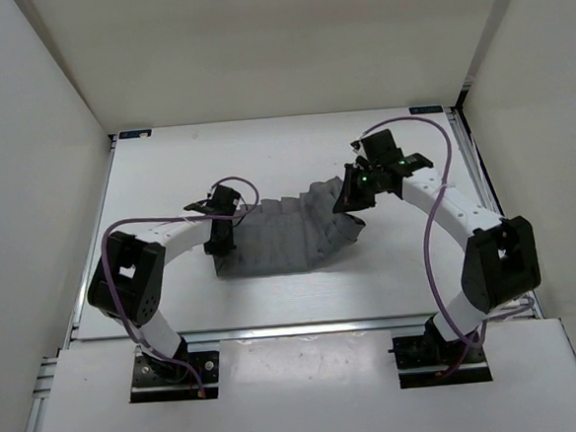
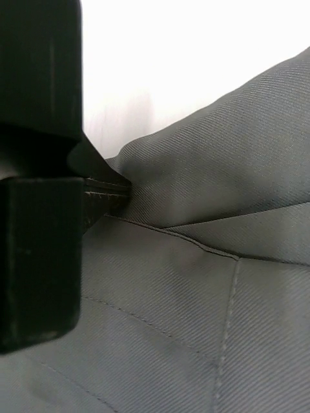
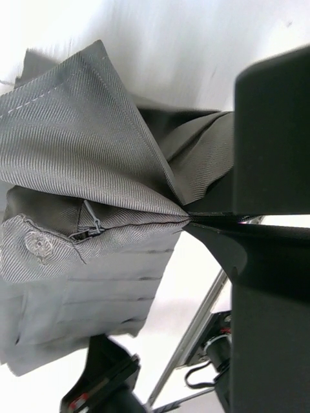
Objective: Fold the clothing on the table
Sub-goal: Fold the skirt
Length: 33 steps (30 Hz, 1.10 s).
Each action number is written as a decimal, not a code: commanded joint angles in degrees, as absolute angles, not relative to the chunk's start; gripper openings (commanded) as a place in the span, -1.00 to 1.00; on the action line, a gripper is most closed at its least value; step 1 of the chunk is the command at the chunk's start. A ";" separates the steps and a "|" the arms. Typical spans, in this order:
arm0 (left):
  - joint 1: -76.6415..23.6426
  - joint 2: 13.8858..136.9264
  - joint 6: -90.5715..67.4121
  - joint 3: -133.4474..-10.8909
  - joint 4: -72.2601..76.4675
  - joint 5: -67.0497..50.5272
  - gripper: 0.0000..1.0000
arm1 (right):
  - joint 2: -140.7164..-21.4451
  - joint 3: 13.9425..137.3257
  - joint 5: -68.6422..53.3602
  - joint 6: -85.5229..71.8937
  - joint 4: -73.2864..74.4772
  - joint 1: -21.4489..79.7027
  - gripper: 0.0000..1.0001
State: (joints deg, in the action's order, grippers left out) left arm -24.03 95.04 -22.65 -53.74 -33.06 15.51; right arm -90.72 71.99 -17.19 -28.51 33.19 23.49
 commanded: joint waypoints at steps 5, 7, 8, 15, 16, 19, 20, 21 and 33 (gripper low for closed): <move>-34.18 101.95 -29.09 -58.44 -30.59 6.16 -1.00 | -81.57 67.24 -17.75 -27.34 34.36 15.03 -1.00; -35.51 102.48 -29.26 -59.50 -30.59 6.07 -1.00 | -80.42 67.06 -17.84 -26.98 34.54 14.24 -1.00; -36.20 102.39 -29.27 -59.33 -30.50 5.80 -1.00 | -80.16 67.50 -18.19 -27.24 34.63 14.24 -0.99; -35.34 100.64 -30.23 -58.28 -27.70 1.25 -1.00 | -84.62 72.23 -22.22 -31.98 27.25 22.48 -0.99; -34.55 100.90 -30.41 -57.05 -26.82 0.27 -1.00 | -86.90 73.99 -22.50 -32.43 26.64 24.24 -1.00; -33.14 100.37 -30.41 -56.43 -26.37 -1.05 -1.00 | -92.61 79.08 -22.59 -33.83 25.85 29.34 -0.99; -33.05 99.94 -30.41 -56.69 -26.54 -0.79 -1.00 | -93.33 79.80 -22.94 -34.10 24.97 31.36 -1.00; -32.96 99.84 -29.98 -56.86 -26.63 -0.62 -1.00 | -95.52 81.46 -23.55 -34.71 24.53 32.25 -1.00; -29.19 94.75 -29.18 -53.00 -25.58 -0.88 -1.00 | -112.76 95.97 -27.84 -36.65 26.37 40.34 -0.91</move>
State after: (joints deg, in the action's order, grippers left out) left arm -30.44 97.17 -30.04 -55.05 -24.80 -0.78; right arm -111.44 92.79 -23.81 -34.81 28.10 40.16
